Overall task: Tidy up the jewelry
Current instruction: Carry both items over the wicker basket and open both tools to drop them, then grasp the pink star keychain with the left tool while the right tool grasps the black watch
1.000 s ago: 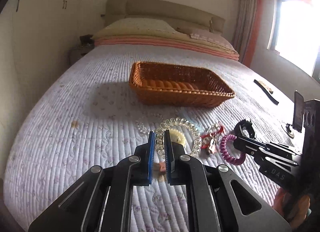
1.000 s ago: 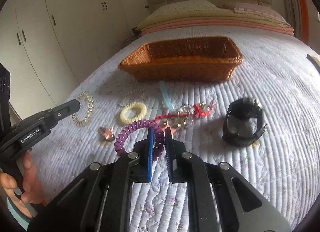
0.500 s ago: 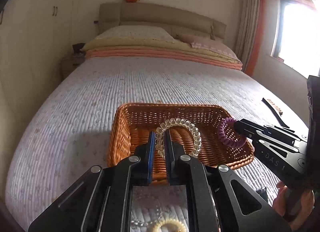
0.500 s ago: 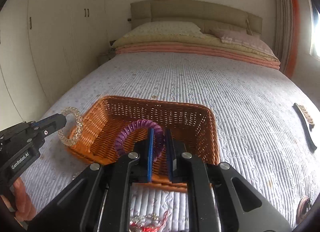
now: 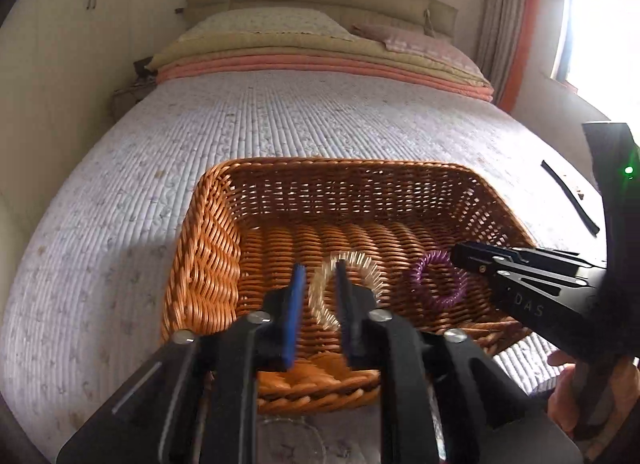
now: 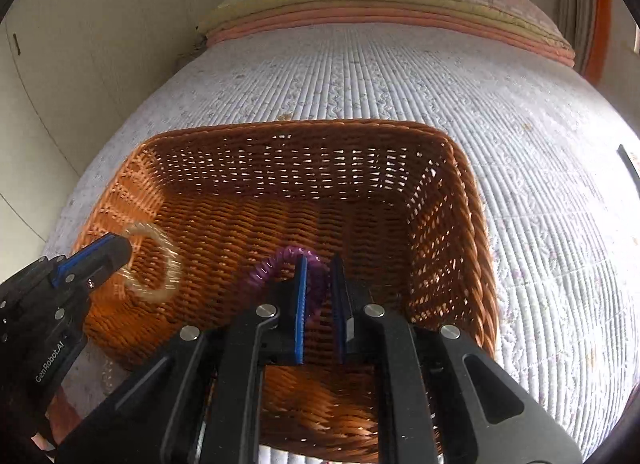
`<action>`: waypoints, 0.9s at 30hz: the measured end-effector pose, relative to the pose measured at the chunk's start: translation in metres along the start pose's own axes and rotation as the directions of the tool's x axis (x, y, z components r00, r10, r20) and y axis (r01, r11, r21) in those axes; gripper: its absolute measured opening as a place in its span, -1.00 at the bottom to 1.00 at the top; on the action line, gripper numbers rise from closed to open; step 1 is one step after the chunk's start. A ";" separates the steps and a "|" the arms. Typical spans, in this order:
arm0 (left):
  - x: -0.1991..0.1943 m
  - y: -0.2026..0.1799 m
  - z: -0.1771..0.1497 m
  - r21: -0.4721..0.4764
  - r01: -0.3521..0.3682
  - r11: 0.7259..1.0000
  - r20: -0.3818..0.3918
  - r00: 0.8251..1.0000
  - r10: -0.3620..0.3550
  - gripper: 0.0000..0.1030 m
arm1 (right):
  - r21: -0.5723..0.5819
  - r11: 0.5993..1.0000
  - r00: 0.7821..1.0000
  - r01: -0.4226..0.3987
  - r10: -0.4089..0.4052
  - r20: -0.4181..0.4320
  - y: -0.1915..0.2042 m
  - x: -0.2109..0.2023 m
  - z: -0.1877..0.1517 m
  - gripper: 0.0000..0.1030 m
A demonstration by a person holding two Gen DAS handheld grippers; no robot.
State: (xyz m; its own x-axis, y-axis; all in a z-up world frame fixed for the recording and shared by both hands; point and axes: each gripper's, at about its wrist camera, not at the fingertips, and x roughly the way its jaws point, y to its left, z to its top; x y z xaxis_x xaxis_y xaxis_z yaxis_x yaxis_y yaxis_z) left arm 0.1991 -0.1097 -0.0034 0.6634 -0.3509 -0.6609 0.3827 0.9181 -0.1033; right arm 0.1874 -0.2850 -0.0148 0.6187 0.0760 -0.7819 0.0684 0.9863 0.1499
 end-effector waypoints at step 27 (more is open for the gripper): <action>-0.141 0.051 -0.156 -0.283 0.178 0.943 -0.084 0.974 -0.209 -0.26 | 0.126 0.990 0.992 -0.056 0.041 0.120 -0.066 -0.141 -0.147 -0.33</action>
State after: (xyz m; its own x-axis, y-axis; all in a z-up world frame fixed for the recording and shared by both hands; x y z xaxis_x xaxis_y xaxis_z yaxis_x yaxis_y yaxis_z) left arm 0.0244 0.0153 -0.0314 0.5128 -0.5182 -0.6845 0.2969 0.8552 -0.4249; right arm -0.0195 -0.3389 -0.0038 0.7102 0.0983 -0.6971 0.1317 0.9542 0.2687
